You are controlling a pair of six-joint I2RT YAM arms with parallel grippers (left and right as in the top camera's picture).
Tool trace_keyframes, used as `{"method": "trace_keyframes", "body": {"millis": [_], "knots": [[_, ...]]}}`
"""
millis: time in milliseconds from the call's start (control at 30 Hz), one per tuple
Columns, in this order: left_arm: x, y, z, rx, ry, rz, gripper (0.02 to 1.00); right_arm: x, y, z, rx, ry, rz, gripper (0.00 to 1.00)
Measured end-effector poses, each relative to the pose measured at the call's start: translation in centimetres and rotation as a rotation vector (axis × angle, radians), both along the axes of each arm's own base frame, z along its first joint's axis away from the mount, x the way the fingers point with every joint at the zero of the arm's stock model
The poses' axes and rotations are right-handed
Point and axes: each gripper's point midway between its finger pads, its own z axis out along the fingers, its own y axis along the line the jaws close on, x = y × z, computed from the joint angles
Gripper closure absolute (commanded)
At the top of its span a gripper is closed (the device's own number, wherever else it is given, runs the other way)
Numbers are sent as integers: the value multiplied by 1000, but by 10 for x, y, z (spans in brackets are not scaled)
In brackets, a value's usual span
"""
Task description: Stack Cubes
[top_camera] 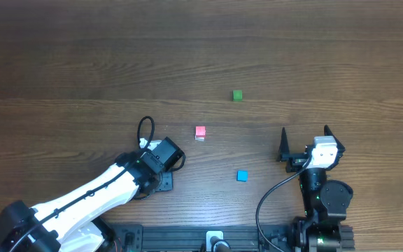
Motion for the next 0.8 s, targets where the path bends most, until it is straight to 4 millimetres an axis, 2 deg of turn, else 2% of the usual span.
{"method": "trace_keyframes", "body": {"millis": [300, 400, 433, 533, 667, 800], "knots": [[2, 0, 0, -1, -10, 9, 912, 0, 0, 0, 0, 0, 0, 7], [2, -1, 1, -2, -11, 9, 939, 0, 0, 0, 0, 0, 0, 7], [3, -1, 1, -2, -11, 9, 976, 0, 0, 0, 0, 0, 0, 9], [4, -2, 3, -1, -12, 9, 978, 0, 0, 0, 0, 0, 0, 7], [14, -6, 29, 19, -26, 12, 976, 0, 0, 0, 0, 0, 0, 9], [48, -28, 86, -9, -115, 5, 974, 0, 0, 0, 0, 0, 0, 7]]}}
